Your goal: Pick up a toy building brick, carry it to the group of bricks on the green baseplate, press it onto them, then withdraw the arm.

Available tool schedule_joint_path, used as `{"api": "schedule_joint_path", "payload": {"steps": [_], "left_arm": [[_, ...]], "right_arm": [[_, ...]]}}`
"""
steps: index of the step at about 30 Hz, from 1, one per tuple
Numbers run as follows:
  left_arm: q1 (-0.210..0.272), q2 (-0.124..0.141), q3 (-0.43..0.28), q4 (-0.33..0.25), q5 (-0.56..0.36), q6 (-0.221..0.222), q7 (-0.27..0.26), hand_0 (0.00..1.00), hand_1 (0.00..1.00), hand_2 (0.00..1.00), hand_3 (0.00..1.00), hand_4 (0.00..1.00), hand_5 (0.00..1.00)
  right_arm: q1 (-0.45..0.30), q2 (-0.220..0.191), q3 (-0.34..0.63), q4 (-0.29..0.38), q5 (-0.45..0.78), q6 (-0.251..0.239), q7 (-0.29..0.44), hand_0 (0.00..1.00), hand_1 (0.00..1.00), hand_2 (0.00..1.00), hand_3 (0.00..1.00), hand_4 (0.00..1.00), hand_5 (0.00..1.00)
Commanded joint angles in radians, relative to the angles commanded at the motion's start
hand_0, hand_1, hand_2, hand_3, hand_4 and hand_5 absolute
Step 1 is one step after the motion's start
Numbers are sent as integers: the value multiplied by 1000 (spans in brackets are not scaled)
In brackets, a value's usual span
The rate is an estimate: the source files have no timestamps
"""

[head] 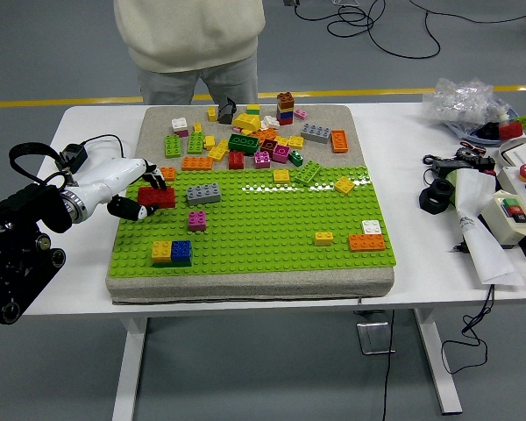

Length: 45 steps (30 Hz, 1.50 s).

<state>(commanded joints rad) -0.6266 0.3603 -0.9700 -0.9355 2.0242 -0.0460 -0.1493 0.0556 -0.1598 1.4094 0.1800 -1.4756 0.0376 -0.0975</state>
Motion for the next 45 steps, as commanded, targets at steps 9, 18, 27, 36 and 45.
{"api": "schedule_joint_path", "payload": {"steps": [9, 18, 27, 36, 45], "left_arm": [[51, 32, -32, -126, 7, -7, 19, 838, 683, 532, 523, 534, 2], [132, 67, -77, -260, 10, -20, 44, 837, 686, 536, 529, 556, 2], [203, 84, -110, -369, 19, -16, 60, 839, 687, 537, 529, 565, 2], [261, 85, -120, -440, 18, -22, 74, 843, 691, 539, 531, 580, 2], [296, 73, -110, -460, 15, -23, 78, 843, 693, 538, 530, 581, 2]], "right_arm": [[-9, -3, 9, 0, 1, 1, 2, 768, 715, 768, 770, 966, 699], [-11, -9, 21, 0, 1, 0, 3, 768, 715, 768, 770, 966, 698], [-9, -14, 30, 0, 1, -1, 3, 768, 716, 768, 770, 966, 699], [-12, -17, 37, 0, -1, -1, 4, 768, 715, 768, 770, 967, 698], [-14, -16, 40, 0, -4, -1, 4, 768, 715, 769, 770, 967, 698]]}}
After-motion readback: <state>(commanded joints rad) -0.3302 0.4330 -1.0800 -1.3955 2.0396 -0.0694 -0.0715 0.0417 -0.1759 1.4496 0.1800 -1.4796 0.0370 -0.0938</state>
